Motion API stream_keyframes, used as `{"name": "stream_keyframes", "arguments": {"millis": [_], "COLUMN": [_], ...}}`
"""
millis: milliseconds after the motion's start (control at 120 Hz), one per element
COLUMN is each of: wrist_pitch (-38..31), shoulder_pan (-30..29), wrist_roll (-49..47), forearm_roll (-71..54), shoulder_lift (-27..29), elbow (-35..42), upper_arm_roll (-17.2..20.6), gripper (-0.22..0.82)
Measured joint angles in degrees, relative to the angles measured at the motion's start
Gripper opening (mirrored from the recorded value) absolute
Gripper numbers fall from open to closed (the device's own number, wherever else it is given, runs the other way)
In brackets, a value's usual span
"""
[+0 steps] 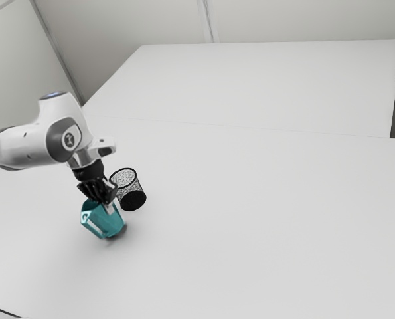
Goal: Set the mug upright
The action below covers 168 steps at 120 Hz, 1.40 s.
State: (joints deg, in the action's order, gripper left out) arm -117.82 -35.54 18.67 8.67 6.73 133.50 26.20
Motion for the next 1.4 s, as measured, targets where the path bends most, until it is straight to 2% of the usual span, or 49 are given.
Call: {"name": "stream_keyframes", "arguments": {"millis": [467,550,733,950,1058,1133,1317,1358,1400], "wrist_pitch": [-3.19,-3.44,-3.72,-2.96,-1.24,1.20,12.11,14.97,18.05], "shoulder_pan": [-0.01,-0.02,-0.11,-0.11,-0.12,-0.15,0.08,1.49,5.68], "wrist_roll": [-3.34,-3.59,-3.90,-4.16,-4.26,-4.19,-4.87,-5.18,-5.80], "forearm_roll": [-1.06,-0.78,-0.42,-0.34,-0.33,-0.32,-0.44,-0.96,-2.16], "shoulder_lift": [-0.08,-0.04,1.02,5.12,8.20,8.66,7.28,6.14,4.04], "elbow": [1.24,1.52,2.15,1.56,0.36,-3.49,-21.74,-26.77,-32.10], "upper_arm_roll": [1.10,1.22,1.71,2.76,2.77,2.77,3.00,2.37,-0.26], "gripper": [-0.17,-0.10,0.13,0.38,0.47,0.51,0.56,0.57,0.58]}}
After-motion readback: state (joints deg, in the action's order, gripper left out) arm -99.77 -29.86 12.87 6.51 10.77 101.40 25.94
